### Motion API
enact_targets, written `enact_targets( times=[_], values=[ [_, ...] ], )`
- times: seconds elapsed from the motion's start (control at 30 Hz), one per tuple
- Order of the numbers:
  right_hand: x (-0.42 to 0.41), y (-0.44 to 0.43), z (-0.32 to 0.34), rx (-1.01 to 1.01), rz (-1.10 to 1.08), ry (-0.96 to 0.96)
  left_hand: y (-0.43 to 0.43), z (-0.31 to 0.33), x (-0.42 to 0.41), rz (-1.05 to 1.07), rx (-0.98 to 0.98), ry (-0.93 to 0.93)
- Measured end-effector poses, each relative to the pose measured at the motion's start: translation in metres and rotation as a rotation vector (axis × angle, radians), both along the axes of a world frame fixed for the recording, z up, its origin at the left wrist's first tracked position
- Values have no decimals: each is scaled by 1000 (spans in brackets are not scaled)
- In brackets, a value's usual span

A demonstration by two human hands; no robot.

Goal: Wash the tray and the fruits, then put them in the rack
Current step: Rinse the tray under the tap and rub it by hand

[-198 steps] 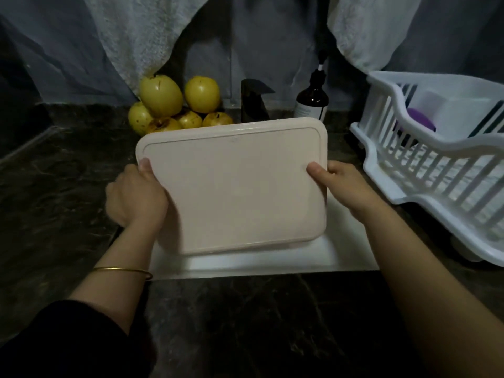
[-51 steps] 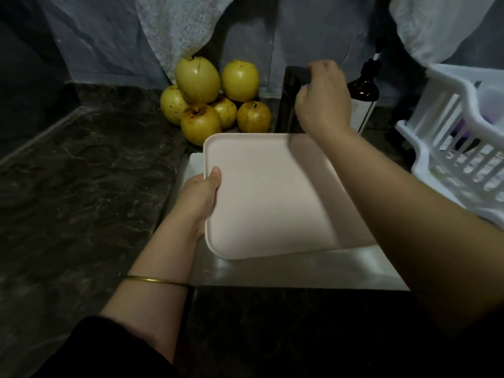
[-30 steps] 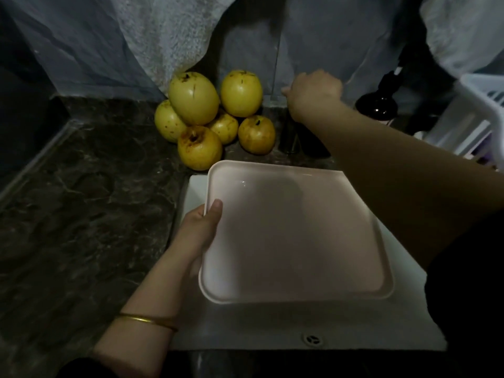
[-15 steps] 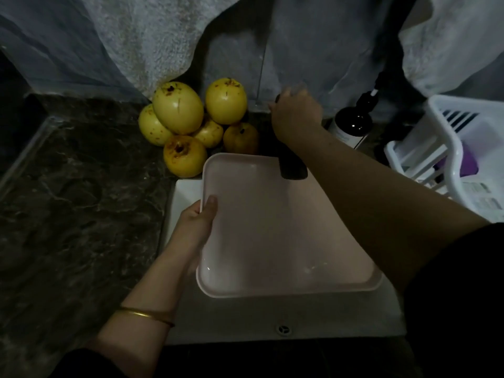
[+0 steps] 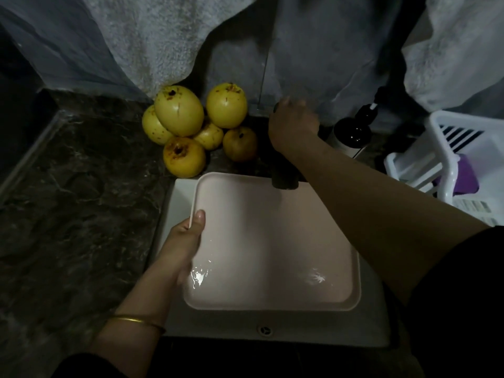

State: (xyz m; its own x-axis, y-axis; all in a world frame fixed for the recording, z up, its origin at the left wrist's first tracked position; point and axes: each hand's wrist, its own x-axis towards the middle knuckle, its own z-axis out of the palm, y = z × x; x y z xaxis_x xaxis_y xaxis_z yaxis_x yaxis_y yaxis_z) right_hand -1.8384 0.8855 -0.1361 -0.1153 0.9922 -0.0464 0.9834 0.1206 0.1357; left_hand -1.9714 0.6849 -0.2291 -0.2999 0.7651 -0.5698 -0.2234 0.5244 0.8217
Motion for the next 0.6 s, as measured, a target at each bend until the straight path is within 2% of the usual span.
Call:
enact_targets(
  times=[0.47,0.53,0.6],
  values=[
    [1,5,-1,-15,-19,118,6,-6,4,11,-17,18],
    [11,0,3,-57,47,228,7,-8,1,4,-29,30],
    [28,-16,-3,-8,78,466,8,-10,-2,-11,-41,39]
  ],
)
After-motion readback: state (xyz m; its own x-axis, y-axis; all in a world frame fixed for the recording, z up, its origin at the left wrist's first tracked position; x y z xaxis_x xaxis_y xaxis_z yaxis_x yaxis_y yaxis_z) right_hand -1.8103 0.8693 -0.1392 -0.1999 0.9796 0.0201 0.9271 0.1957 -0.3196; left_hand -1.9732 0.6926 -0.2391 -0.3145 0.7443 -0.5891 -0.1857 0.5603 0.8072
